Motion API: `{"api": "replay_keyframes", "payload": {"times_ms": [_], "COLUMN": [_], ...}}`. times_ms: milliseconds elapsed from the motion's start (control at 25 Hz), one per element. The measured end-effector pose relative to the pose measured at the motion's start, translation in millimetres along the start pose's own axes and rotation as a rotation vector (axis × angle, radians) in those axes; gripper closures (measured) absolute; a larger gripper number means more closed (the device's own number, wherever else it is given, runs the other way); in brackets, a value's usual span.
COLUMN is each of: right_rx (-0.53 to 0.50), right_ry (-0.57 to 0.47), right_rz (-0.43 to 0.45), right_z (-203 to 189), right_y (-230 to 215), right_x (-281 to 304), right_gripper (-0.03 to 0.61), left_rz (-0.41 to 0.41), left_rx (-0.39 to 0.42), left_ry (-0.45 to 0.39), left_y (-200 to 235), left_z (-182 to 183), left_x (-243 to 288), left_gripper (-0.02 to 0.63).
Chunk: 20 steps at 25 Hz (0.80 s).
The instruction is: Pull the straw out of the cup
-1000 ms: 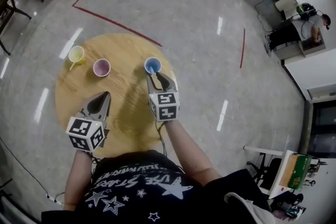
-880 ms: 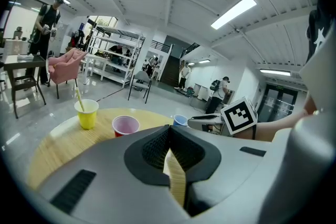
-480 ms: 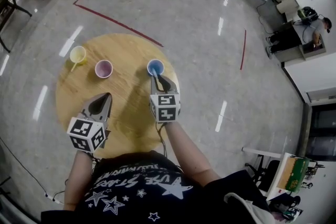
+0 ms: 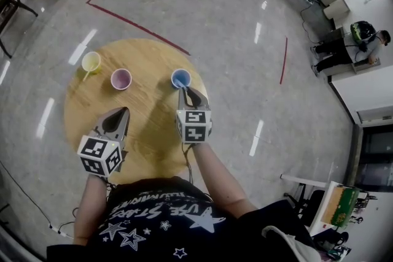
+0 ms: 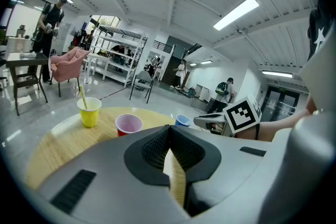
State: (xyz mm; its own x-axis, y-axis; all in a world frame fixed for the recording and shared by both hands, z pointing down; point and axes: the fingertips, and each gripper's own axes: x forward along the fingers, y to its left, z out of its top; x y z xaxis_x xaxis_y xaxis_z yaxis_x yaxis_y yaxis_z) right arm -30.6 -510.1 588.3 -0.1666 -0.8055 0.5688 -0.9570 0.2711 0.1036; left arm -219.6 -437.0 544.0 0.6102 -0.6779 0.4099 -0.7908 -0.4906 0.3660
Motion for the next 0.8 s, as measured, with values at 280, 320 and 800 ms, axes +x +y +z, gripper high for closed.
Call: {"api": "replay_keyframes", "payload": {"times_ms": [280,320,800], "right_rx": [0.01,0.014,0.044], "right_ry": [-0.044,-0.052,-0.178], "right_rz": [0.006,0.011,0.033], "right_z": [9.9,10.4,18.4], "right_y": [2.3,2.6,-16.5], "right_x": [-22.2,-27.6,-105.8], "right_gripper": [0.538,0.538,0.538], "left_rz": [0.012,0.014,0.044], "left_rx": [0.008,0.009,0.039], "left_ry": [-0.016,-0.02,-0.08], "left_y": [-12.3,-16.4,-78.6], "left_z": [-5.1,-6.0,-10.7], "left_x": [-11.5,-13.9,-47.5], "left_gripper": [0.609,0.609,0.609]}}
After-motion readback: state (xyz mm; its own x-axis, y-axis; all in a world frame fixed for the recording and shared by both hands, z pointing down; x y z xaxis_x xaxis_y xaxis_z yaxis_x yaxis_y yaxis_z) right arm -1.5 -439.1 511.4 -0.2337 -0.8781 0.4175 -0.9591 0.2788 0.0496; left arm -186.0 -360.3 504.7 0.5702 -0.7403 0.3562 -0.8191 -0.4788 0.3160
